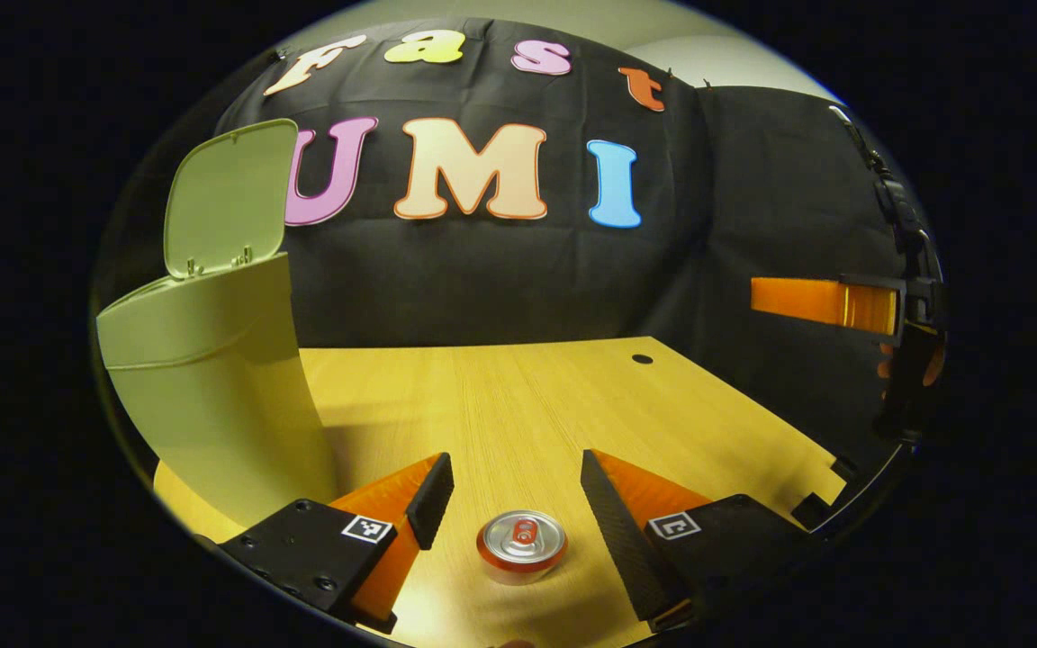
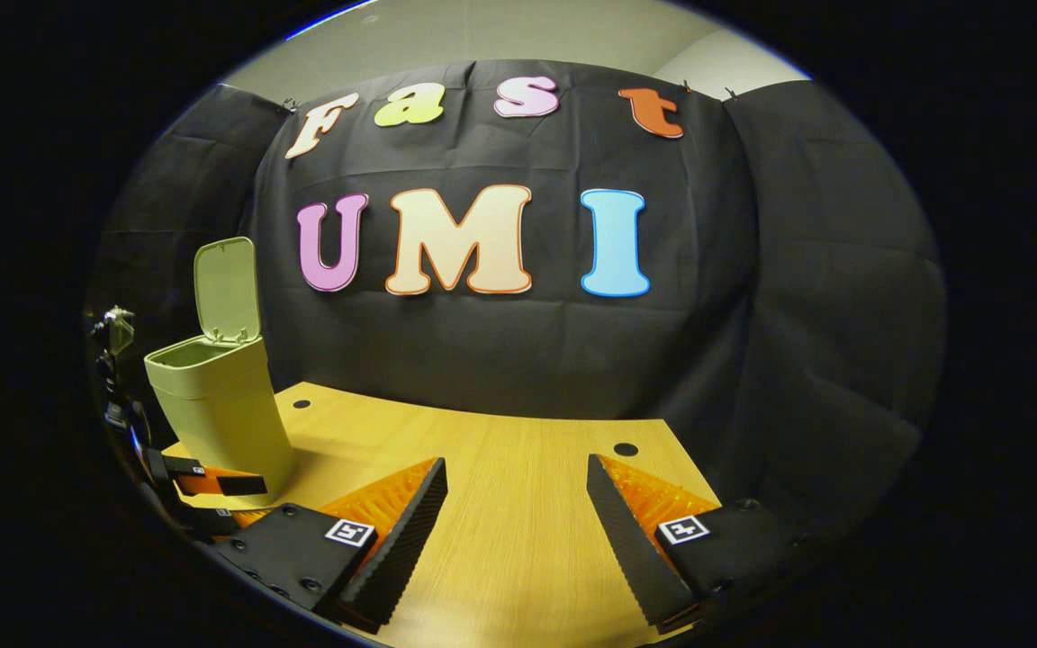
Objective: Press the lid of the desktop garbage bin to open it, pick up the crumpled paper on the desktop and throw it into the bin, then pick up the pop can on the desktop and drop it into the bin, and finally close the garbage bin lid.
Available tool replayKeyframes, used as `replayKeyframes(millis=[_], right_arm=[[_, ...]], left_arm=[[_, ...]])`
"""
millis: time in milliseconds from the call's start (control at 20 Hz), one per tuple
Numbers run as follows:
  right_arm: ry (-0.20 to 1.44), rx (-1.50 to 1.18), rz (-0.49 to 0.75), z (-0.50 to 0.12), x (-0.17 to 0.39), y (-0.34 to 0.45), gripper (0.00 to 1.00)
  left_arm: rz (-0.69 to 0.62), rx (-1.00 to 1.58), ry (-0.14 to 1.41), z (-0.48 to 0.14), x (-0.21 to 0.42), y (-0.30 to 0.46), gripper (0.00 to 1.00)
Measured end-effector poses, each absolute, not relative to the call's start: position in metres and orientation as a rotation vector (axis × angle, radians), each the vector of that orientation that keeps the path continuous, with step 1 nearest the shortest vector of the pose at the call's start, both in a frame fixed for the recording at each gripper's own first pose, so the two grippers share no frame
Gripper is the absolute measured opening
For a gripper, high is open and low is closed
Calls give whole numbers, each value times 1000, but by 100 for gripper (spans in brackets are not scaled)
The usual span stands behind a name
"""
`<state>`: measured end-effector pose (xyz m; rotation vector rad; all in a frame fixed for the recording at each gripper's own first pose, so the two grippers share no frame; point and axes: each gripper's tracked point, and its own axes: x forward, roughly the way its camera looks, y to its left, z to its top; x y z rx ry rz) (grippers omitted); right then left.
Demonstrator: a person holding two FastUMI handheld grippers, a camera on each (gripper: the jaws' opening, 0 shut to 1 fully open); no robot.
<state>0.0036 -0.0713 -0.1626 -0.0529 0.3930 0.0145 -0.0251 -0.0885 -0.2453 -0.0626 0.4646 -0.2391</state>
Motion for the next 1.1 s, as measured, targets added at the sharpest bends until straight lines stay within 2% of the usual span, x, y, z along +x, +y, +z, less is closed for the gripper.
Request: replayKeyframes(millis=[450,550,750,1100], right_arm=[[444,-72,8,-177,-7,-82,98],[439,-81,20,-176,-5,-78,98],[425,-82,31,-173,-2,-71,98],[420,-64,39,-176,-3,-63,99]], left_arm=[[-257,-40,608,-314,-44,-96,89],[-254,-46,604,-312,-39,-94,77],[-244,-58,542,-279,-16,-85,77],[-239,-79,350,-177,32,-64,77]])
